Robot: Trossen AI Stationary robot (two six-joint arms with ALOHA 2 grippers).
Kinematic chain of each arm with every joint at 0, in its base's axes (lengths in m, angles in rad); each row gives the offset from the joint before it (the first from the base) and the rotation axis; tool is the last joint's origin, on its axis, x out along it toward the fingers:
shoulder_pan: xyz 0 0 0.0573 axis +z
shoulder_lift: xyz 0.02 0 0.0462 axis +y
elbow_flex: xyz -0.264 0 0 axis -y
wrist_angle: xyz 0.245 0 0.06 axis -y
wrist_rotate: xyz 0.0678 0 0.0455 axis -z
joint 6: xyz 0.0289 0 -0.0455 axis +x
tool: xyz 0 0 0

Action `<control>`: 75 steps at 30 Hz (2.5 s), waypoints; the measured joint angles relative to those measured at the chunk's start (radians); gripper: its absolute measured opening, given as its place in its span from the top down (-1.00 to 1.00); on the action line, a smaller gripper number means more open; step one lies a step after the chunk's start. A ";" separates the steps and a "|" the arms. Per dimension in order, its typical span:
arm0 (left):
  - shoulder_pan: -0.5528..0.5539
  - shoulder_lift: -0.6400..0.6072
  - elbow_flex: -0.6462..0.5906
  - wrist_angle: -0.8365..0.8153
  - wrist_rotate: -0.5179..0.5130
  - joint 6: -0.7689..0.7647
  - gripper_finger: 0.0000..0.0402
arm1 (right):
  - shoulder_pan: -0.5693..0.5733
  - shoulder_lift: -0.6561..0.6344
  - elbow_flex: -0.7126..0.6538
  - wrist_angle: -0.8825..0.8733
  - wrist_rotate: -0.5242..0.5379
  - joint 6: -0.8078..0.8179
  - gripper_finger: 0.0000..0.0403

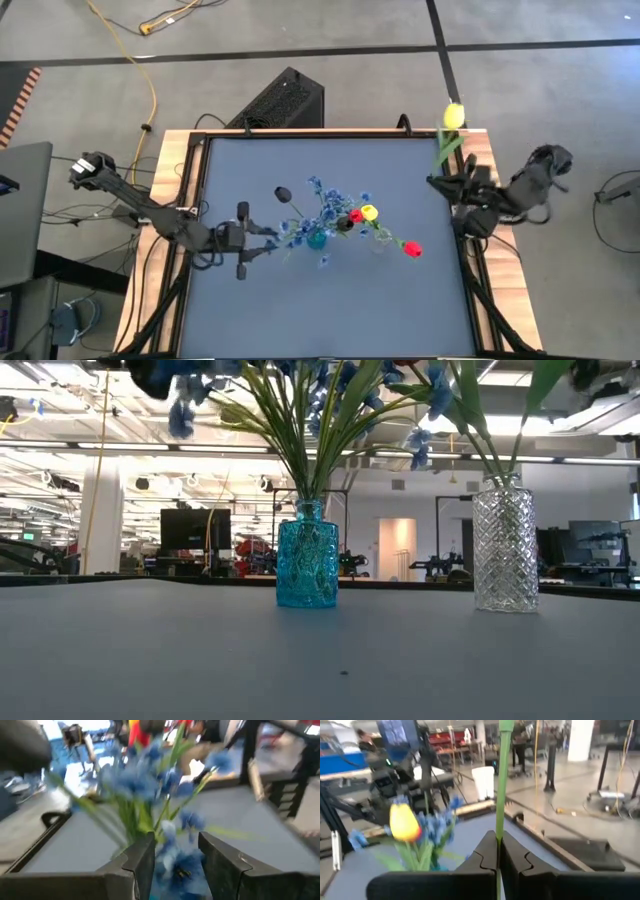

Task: Sort flowers into vase by color
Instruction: Put the yellow flower into the transparent flower vase

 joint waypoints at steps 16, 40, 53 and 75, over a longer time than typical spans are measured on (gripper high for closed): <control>0.032 -0.055 0.000 0.046 0.289 0.116 0.29 | -0.189 0.115 -0.271 0.476 -0.231 0.073 0.86; 0.108 -0.554 -0.384 -0.137 -0.140 -0.134 0.30 | -0.233 0.269 -0.272 0.630 -0.289 0.067 0.85; 0.108 -0.554 -0.470 0.012 -0.104 -0.112 0.30 | -0.232 0.389 -0.272 0.676 -0.309 0.106 0.87; 0.108 -0.554 -0.469 0.039 -0.095 -0.146 0.30 | -0.058 0.553 -0.272 0.686 -0.025 0.106 0.86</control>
